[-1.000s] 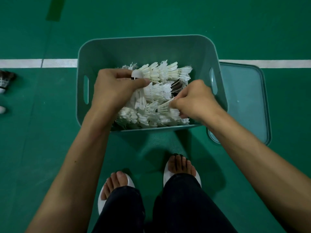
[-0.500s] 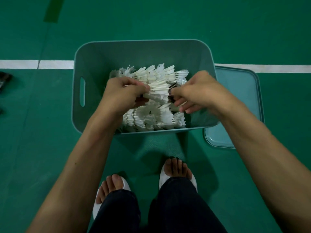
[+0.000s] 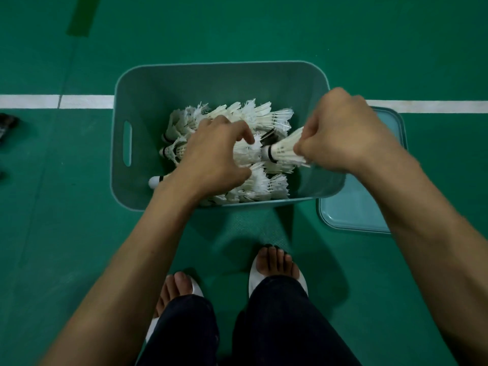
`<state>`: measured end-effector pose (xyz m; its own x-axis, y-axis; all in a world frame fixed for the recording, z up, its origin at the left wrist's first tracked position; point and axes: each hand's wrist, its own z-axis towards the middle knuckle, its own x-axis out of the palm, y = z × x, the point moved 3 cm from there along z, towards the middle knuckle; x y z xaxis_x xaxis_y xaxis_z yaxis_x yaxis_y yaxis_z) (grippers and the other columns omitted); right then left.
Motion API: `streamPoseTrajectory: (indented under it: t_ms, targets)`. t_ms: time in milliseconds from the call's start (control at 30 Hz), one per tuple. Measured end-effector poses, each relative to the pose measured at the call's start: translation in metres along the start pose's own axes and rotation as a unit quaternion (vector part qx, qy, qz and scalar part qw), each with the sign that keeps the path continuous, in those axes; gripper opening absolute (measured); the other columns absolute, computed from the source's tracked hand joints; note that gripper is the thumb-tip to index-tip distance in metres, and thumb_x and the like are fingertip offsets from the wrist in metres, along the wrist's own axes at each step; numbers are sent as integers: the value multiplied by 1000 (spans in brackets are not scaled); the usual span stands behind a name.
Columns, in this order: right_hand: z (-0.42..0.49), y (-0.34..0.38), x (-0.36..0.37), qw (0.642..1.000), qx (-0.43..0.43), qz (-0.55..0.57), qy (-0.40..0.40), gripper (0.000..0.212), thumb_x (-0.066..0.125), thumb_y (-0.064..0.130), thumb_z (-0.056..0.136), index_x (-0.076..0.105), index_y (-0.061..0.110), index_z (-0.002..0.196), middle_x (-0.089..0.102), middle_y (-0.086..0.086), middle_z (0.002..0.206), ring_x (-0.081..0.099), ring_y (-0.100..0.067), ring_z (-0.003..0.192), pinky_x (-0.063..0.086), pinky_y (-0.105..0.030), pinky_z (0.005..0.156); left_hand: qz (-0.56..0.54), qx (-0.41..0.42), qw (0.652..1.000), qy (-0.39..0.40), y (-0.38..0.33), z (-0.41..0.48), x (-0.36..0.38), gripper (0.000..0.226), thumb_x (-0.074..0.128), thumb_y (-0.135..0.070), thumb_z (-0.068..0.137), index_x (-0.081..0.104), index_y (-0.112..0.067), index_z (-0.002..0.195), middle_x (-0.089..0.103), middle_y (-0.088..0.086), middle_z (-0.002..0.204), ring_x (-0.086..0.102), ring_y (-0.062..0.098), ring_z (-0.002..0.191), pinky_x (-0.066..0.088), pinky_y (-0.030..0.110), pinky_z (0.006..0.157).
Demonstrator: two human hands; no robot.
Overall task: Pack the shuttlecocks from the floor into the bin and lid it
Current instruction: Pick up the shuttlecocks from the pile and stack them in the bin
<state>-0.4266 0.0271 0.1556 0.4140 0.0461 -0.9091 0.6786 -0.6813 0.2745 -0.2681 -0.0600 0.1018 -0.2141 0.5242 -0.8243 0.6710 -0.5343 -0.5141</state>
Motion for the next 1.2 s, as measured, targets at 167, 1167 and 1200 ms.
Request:
streamPoseTrajectory:
  t_ms: [167,1167,1200]
  targets:
    - [-6,21,16,995,-20,-74,62,24,62,8,80,39,12,77,36,-8,71,48,-36,83,45,-35,74,150,27,987,51,-11,8,7,62,91,-42,66,65,-36,122,51,4,133,39,28,129,36,48,105]
    - [29,3,85,929,94,234,273,13,64,-2,96,62,-8,108,69,-24,86,70,-23,58,64,-30,57,187,27,981,42,4,16,17,48,86,-56,68,74,-29,106,55,2,126,40,24,123,35,43,105]
    - [28,2,86,922,103,239,285,15,63,-4,96,60,-9,110,68,-23,83,69,-23,57,63,-30,55,181,27,982,43,5,16,17,45,85,-56,68,74,-29,102,56,2,126,40,23,124,34,44,106]
